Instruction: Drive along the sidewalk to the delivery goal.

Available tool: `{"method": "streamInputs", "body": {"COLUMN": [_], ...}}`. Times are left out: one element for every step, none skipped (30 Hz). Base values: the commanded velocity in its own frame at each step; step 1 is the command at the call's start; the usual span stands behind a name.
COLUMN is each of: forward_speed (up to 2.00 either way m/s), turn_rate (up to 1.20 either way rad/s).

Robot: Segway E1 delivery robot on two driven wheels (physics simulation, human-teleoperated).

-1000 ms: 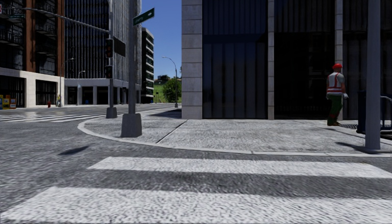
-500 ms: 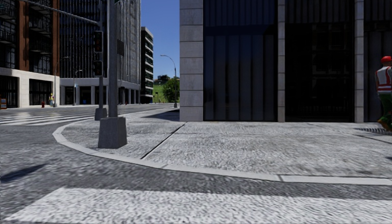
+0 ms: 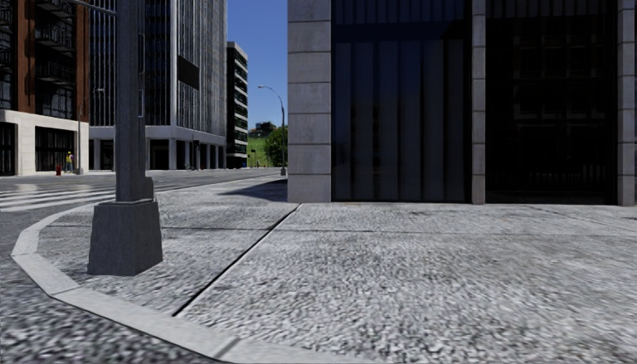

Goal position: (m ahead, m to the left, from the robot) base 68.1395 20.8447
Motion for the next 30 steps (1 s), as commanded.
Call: {"method": "streamInputs", "body": {"forward_speed": [2.00, 2.00, 2.00, 2.00, 1.99, 1.99, 1.91, 1.77, 1.66, 1.55, 1.55, 1.44, 1.40, 1.36, 1.32, 1.32, 1.28, 1.27, 1.27, 1.27, 1.27, 1.27, 1.27, 1.27, 1.27, 1.27, 1.27, 1.27, 1.27, 1.27], "turn_rate": [0.00, 0.00, 0.00, 0.00, 0.00, 0.00, 0.00, 0.00, 0.00, 0.00, 0.00, 0.06, 0.14, 0.17, 0.18, 0.18, 0.22, 0.27, 0.29, 0.30, 0.30, 0.31, 0.32, 0.32, 0.32, 0.32, 0.32, 0.32, 0.32, 0.35]}}
